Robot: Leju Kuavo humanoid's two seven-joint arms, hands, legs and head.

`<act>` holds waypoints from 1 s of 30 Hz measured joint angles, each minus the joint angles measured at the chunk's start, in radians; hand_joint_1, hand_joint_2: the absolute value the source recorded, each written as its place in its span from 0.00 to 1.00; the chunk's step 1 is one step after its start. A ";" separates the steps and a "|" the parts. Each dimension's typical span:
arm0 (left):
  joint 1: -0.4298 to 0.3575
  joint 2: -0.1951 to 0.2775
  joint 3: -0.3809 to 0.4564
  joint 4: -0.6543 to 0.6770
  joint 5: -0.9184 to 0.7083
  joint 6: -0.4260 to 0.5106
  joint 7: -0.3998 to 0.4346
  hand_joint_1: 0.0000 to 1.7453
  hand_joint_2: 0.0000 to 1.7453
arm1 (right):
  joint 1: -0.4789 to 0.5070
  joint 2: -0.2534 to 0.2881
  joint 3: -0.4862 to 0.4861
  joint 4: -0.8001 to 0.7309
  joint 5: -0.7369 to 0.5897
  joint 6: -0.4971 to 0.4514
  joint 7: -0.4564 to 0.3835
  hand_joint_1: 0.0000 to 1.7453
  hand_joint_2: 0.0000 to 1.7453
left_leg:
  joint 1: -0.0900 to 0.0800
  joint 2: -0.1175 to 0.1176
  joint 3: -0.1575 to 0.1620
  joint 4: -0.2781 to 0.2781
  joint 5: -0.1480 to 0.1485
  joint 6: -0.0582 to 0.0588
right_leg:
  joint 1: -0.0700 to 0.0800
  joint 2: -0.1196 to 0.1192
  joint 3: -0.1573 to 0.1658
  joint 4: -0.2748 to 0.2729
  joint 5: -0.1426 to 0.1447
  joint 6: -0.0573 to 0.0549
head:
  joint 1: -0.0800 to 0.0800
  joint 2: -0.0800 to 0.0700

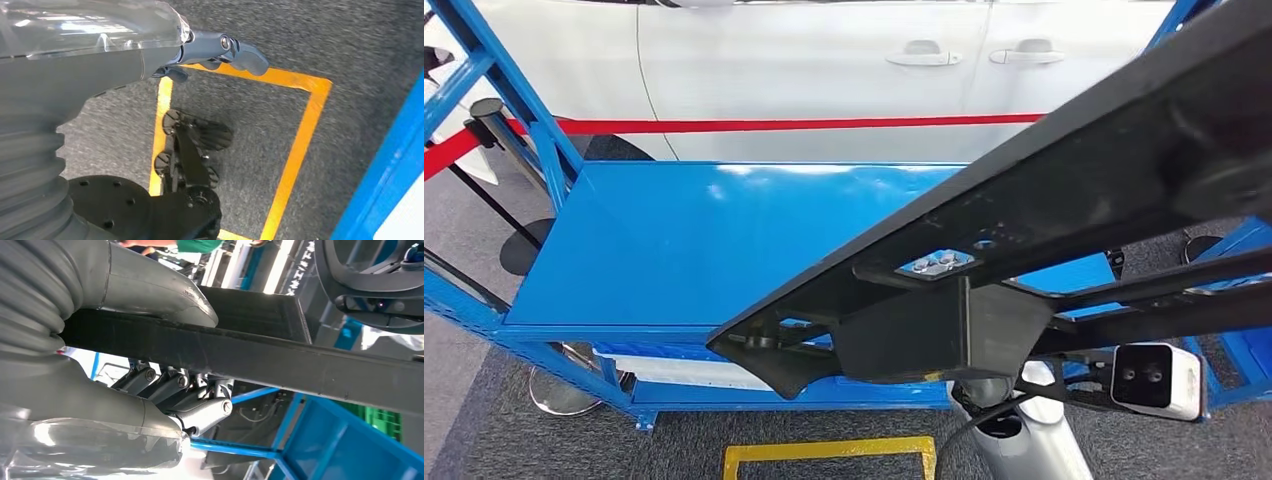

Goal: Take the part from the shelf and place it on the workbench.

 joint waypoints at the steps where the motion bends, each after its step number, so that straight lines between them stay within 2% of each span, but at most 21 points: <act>1: 0.000 0.001 0.000 0.000 -0.003 0.003 0.012 0.00 1.00 | 0.011 -0.013 0.004 -0.007 -0.003 -0.005 0.001 0.92 1.00 | 0.000 0.000 -0.004 0.000 0.003 0.003 | -0.003 0.000 -0.023 0.060 -0.039 0.005 | 0.000 0.000; 2: 0.000 0.002 0.000 0.000 -0.004 0.007 0.020 0.00 1.00 | 0.025 -0.025 0.008 -0.010 -0.003 -0.009 -0.001 0.92 1.00 | 0.000 0.000 -0.008 0.001 0.005 0.004 | -0.005 0.000 -0.048 0.123 -0.072 0.009 | 0.000 0.000; 3: 0.001 0.003 0.000 0.000 -0.006 0.011 0.028 0.00 1.00 | 0.040 -0.037 0.011 -0.012 0.001 -0.012 -0.003 0.92 1.00 | -0.001 0.000 -0.012 0.002 0.007 0.004 | -0.007 0.000 -0.067 0.172 -0.092 0.012 | 0.000 0.000; 4: 0.003 0.004 0.000 0.000 -0.007 0.015 0.033 0.00 1.00 | 0.055 -0.045 0.014 -0.015 0.009 -0.014 -0.004 0.92 1.00 | -0.001 0.000 -0.017 0.004 0.009 0.003 | -0.009 0.000 -0.072 0.191 -0.094 0.013 | 0.000 0.000; 5: 0.004 0.006 0.000 0.000 -0.008 0.018 0.037 0.00 1.00 | 0.070 -0.052 0.015 -0.018 0.024 -0.015 -0.004 0.92 1.00 | -0.001 0.000 -0.022 0.006 0.011 0.002 | -0.010 0.000 -0.056 0.169 -0.077 0.013 | 0.000 0.000; 7: 0.006 0.007 0.000 0.000 -0.008 0.020 0.042 0.00 1.00 | 0.094 -0.060 0.016 -0.029 0.060 -0.010 -0.004 0.92 1.00 | -0.001 -0.001 -0.028 0.008 0.017 -0.004 | -0.010 0.000 0.019 0.041 -0.017 0.007 | 0.000 0.000; 9: 0.006 0.008 0.001 0.000 -0.004 0.021 0.045 0.00 1.00 | 0.112 -0.065 0.017 -0.038 0.096 0.007 -0.004 0.92 1.00 | -0.003 -0.001 -0.031 0.009 0.024 -0.014 | -0.005 0.001 0.078 -0.068 0.019 -0.001 | 0.000 0.000; 11: 0.007 0.008 0.004 0.000 0.002 0.019 0.044 0.00 1.00 | 0.132 -0.069 0.017 -0.043 0.124 0.030 -0.004 0.92 1.00 | -0.003 -0.002 -0.034 0.007 0.033 -0.026 | 0.002 0.002 0.083 -0.089 0.028 -0.007 | 0.000 0.000; 13: 0.010 0.009 0.009 0.000 0.007 0.015 0.041 0.00 1.00 | 0.152 -0.072 0.017 -0.048 0.141 0.049 -0.004 0.92 1.00 | -0.003 -0.003 -0.038 0.007 0.034 -0.038 | -0.001 -0.001 0.075 -0.093 0.042 -0.019 | 0.000 0.000; 15: 0.012 0.010 0.013 -0.001 0.007 0.012 0.038 0.00 1.00 | 0.166 -0.074 0.017 -0.055 0.148 0.061 -0.004 0.92 1.00 | -0.002 -0.003 -0.058 0.051 -0.013 -0.046 | -0.006 -0.005 0.060 -0.099 0.060 -0.034 | -0.002 0.000; 18: 0.012 0.010 0.015 -0.001 0.003 0.010 0.035 0.00 1.00 | 0.187 -0.078 0.011 -0.059 0.151 0.063 -0.005 0.92 1.00 | 0.000 -0.002 -0.113 0.243 -0.153 -0.051 | -0.001 -0.008 0.024 -0.097 0.087 -0.044 | -0.006 0.000; 19: 0.012 0.010 0.015 -0.001 -0.002 0.009 0.034 0.00 1.00 | 0.193 -0.080 0.009 -0.060 0.154 0.058 -0.005 0.92 1.00 | 0.000 -0.002 -0.117 0.289 -0.180 -0.052 | 0.001 -0.009 0.009 -0.096 0.097 -0.045 | -0.006 0.000; 20: 0.012 0.011 0.015 -0.001 -0.008 0.009 0.034 0.00 1.00 | 0.199 -0.081 0.008 -0.062 0.158 0.050 -0.005 0.92 1.00 | 0.000 -0.002 -0.101 0.294 -0.183 -0.052 | 0.003 -0.009 -0.004 -0.093 0.105 -0.044 | -0.006 0.000; 21: 0.012 0.011 0.014 -0.001 -0.016 0.008 0.035 0.00 1.00 | 0.206 -0.082 0.008 -0.067 0.163 0.037 -0.005 0.92 1.00 | 0.000 -0.002 -0.065 0.258 -0.171 -0.050 | 0.004 -0.009 -0.015 -0.091 0.113 -0.043 | -0.006 0.000; 23: 0.008 0.013 0.009 -0.002 -0.036 0.006 0.042 0.00 1.00 | 0.224 -0.085 0.007 -0.093 0.180 0.000 -0.005 0.92 1.00 | -0.003 -0.002 0.043 0.109 -0.133 -0.040 | 0.007 -0.009 -0.034 -0.084 0.126 -0.038 | -0.006 0.000; 24: 0.005 0.015 0.006 -0.002 -0.044 0.005 0.047 0.00 1.00 | 0.233 -0.087 0.007 -0.108 0.190 -0.016 -0.005 0.92 1.00 | -0.007 -0.002 0.084 0.044 -0.118 -0.033 | 0.008 -0.010 -0.041 -0.080 0.133 -0.034 | -0.005 0.000; 25: 0.003 0.017 0.002 -0.002 -0.051 0.004 0.051 0.00 1.00 | 0.240 -0.090 0.007 -0.122 0.199 -0.030 -0.005 0.92 1.00 | -0.010 -0.002 0.110 0.002 -0.110 -0.027 | 0.008 -0.011 -0.045 -0.078 0.139 -0.029 | -0.005 0.000; 26: 0.001 0.018 0.000 -0.003 -0.055 0.004 0.054 0.00 1.00 | 0.246 -0.094 0.007 -0.133 0.206 -0.038 -0.006 0.92 1.00 | -0.015 -0.003 0.118 -0.016 -0.107 -0.021 | 0.007 -0.012 -0.046 -0.077 0.146 -0.023 | -0.004 0.000; 28: 0.002 0.017 -0.004 -0.003 -0.058 0.003 0.055 0.00 1.00 | 0.256 -0.100 0.007 -0.146 0.211 -0.044 -0.006 0.92 1.00 | -0.015 0.000 0.110 -0.017 -0.088 -0.010 | 0.003 -0.012 -0.048 -0.080 0.158 -0.010 | -0.005 0.000; 29: 0.002 0.017 -0.006 -0.003 -0.058 0.002 0.056 0.00 1.00 | 0.261 -0.103 0.007 -0.152 0.212 -0.045 -0.006 0.92 1.00 | -0.013 0.002 0.103 -0.020 -0.076 -0.003 | 0.002 -0.009 -0.053 -0.073 0.146 -0.005 | -0.004 0.000; 30: 0.002 0.016 -0.008 -0.003 -0.059 0.002 0.057 0.00 1.00 | 0.265 -0.106 0.007 -0.157 0.212 -0.046 -0.006 0.92 1.00 | -0.010 0.006 0.093 -0.023 -0.063 0.004 | 0.000 -0.007 -0.062 -0.051 0.115 0.001 | -0.003 0.000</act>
